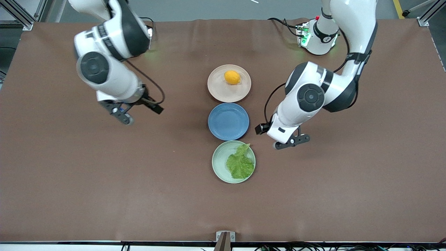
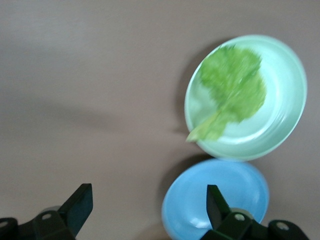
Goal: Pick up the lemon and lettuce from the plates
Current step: 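Lower and close the left gripper on the lettuce while the right gripper grasps the lemon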
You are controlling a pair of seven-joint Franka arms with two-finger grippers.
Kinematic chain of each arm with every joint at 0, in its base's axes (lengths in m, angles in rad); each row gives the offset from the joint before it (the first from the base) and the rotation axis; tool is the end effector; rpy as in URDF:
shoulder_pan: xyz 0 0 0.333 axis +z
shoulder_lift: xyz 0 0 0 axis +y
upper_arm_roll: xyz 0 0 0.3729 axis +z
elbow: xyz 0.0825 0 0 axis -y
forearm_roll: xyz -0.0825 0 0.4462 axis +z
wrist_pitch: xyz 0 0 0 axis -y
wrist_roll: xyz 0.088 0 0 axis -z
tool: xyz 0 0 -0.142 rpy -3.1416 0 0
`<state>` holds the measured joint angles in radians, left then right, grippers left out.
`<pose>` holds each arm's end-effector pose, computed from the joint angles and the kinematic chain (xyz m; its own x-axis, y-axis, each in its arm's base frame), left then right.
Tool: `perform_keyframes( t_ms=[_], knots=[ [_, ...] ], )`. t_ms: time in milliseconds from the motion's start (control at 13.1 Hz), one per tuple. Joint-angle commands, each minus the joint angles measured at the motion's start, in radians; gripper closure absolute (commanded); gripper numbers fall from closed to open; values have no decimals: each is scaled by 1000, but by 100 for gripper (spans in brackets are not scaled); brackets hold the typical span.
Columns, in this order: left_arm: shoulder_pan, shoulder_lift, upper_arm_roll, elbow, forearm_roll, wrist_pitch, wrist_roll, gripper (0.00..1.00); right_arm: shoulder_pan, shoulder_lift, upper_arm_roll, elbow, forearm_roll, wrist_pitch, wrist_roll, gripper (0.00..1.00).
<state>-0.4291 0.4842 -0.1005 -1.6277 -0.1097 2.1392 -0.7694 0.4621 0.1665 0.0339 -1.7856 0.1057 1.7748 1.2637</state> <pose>0.6594 -0.3853 0.3283 0.9507 0.2993 -0.0805 0.3073 -0.9444 0.1173 0.5659 0.3197 0.4431 0.6821 -0.7152 -0.1523 -0.7019 -0.6988 0.1379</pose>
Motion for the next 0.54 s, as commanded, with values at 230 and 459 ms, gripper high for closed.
perform_keyframes(
  t_ms=[230,459],
  knots=[
    [-29,177,5,44,-4,370,-198,0,223,-13,-8,-170,29,243,591,0],
    [-56,269,7,120,-2,452,-293,0,374,25,-9,-248,28,426,888,0]
  ],
)
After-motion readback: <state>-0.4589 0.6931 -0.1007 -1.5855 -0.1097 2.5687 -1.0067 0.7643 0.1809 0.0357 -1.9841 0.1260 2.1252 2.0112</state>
